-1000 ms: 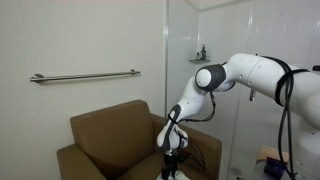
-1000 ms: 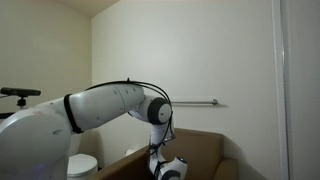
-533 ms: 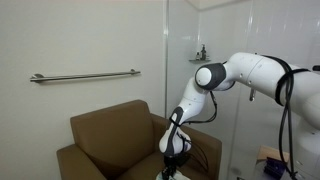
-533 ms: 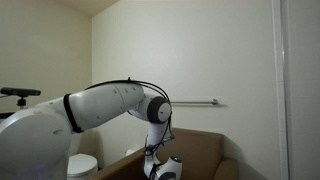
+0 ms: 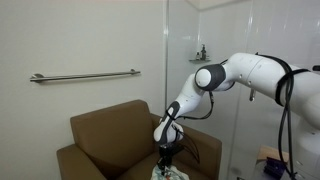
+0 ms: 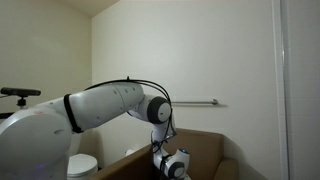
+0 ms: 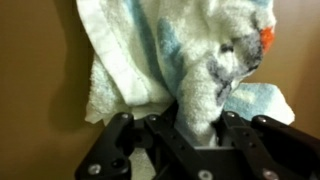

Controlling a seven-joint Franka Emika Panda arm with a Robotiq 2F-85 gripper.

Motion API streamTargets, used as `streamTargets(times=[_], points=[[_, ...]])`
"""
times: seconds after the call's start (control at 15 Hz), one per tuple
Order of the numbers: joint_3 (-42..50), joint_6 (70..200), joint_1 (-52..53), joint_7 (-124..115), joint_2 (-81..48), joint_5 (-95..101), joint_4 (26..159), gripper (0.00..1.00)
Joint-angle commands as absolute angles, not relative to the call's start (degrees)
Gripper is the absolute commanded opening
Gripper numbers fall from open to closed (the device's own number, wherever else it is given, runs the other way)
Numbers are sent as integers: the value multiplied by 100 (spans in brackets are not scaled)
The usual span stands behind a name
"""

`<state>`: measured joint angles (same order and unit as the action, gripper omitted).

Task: Use the towel to wipe the seat of the sofa.

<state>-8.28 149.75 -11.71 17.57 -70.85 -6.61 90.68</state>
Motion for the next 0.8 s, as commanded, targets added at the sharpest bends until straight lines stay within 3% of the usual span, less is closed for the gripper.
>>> streamTargets(times=[0.0, 0.47, 0.53, 0.73], points=[[-585, 13695, -995, 1277, -7506, -595, 7605, 9], [-570, 11956, -980, 1307, -8933, -655, 5085, 8], [-579, 12137, -1029, 1408, -8383, -730, 5980, 9], [-762, 11951, -1116, 1845, -8579, -761, 5996, 9]])
